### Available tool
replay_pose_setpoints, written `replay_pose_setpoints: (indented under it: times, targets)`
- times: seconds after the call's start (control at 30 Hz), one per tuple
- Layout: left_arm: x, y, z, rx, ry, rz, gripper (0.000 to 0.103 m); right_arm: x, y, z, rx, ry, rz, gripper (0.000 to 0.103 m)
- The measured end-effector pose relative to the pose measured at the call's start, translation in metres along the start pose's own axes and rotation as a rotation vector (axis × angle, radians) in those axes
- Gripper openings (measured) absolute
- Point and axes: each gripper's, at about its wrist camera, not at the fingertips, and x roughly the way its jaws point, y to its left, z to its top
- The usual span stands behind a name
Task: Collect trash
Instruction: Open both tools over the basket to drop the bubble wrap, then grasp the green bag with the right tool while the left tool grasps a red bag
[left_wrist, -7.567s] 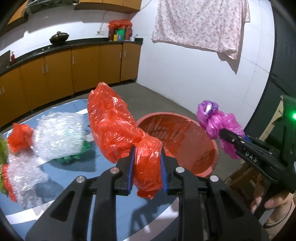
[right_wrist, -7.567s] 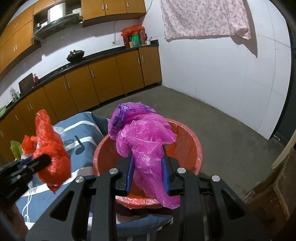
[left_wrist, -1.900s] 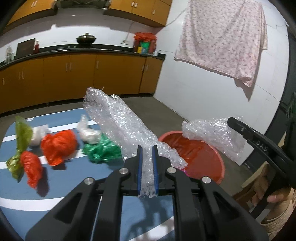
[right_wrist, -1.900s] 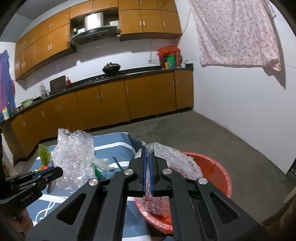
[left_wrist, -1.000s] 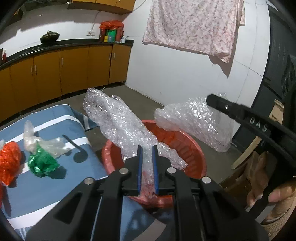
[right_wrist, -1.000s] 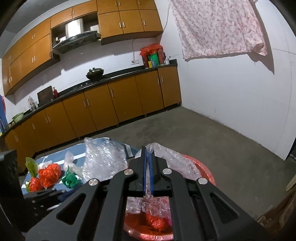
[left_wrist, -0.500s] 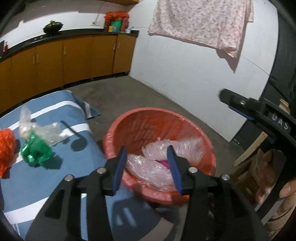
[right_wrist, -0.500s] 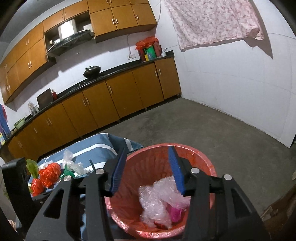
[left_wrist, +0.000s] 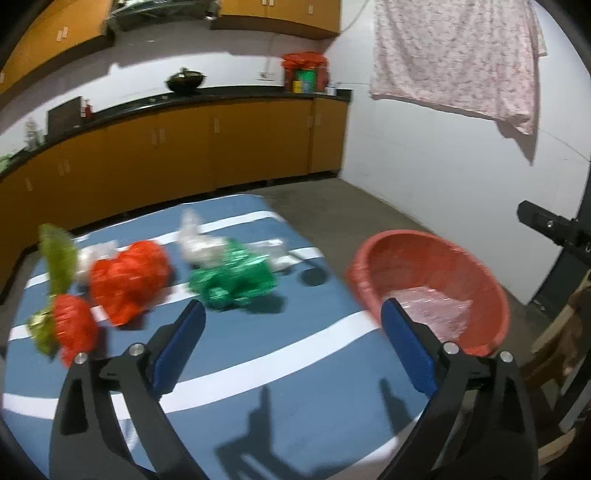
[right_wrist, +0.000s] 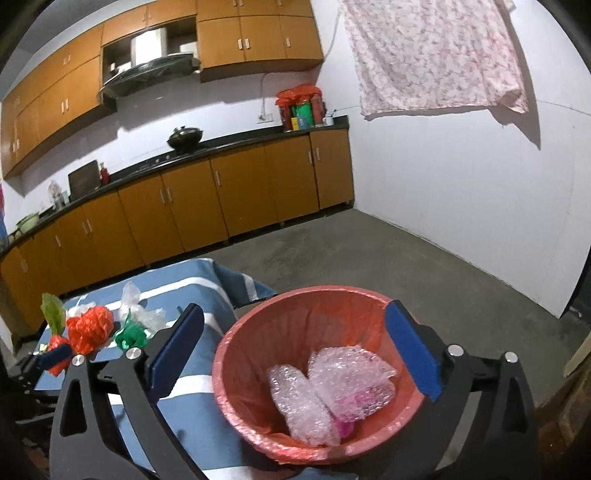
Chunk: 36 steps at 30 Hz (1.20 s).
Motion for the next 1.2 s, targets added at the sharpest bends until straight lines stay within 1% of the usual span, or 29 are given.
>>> replay_pose_setpoints:
  times: [0.17, 0.3, 0.37, 0.43, 0.6, 0.7, 0.8, 0.87, 0.93, 1.0, 1.07, 1.13, 1.2]
  targets:
    - [-0.018, 0.039, -0.013, -0.031, -0.005, 0.098, 0.098, 0.006, 0.033, -0.006, -0.076, 0.045, 0.054, 0.099]
    - [-0.032, 0.074, -0.024, -0.059, -0.011, 0.170, 0.099, 0.008, 0.066, -0.014, -0.171, 0.052, 0.071, 0.099]
    - [-0.039, 0.096, -0.031, -0.080, -0.014, 0.223, 0.099, 0.011, 0.083, -0.017, -0.206, 0.059, 0.078, 0.099]
    - [-0.046, 0.117, -0.038, -0.109, -0.019, 0.267, 0.099, 0.016, 0.097, -0.019, -0.216, 0.069, 0.092, 0.099]
    - [-0.058, 0.164, -0.049, -0.219, -0.017, 0.333, 0.099, 0.031, 0.128, -0.025, -0.215, 0.103, 0.145, 0.099]
    - [-0.060, 0.181, -0.053, -0.262, -0.009, 0.360, 0.099, 0.044, 0.150, -0.031, -0.218, 0.129, 0.177, 0.099]
    - [-0.062, 0.198, -0.057, -0.299, -0.008, 0.382, 0.099, 0.055, 0.169, -0.039, -0.234, 0.140, 0.187, 0.099]
    - [-0.064, 0.201, -0.057, -0.309, -0.010, 0.387, 0.099, 0.066, 0.186, -0.043, -0.259, 0.144, 0.196, 0.097]
    - [-0.064, 0.206, -0.057, -0.316, -0.013, 0.397, 0.099, 0.074, 0.201, -0.047, -0.296, 0.144, 0.201, 0.092]
    - [-0.064, 0.209, -0.058, -0.319, -0.014, 0.401, 0.099, 0.083, 0.216, -0.051, -0.344, 0.136, 0.195, 0.090]
    - [-0.063, 0.213, -0.058, -0.327, -0.013, 0.404, 0.099, 0.092, 0.225, -0.053, -0.374, 0.128, 0.168, 0.089]
    - [-0.061, 0.216, -0.058, -0.336, -0.013, 0.403, 0.099, 0.100, 0.226, -0.050, -0.356, 0.122, 0.135, 0.088]
    - [-0.060, 0.219, -0.059, -0.345, -0.014, 0.401, 0.099, 0.107, 0.221, -0.044, -0.300, 0.133, 0.131, 0.088]
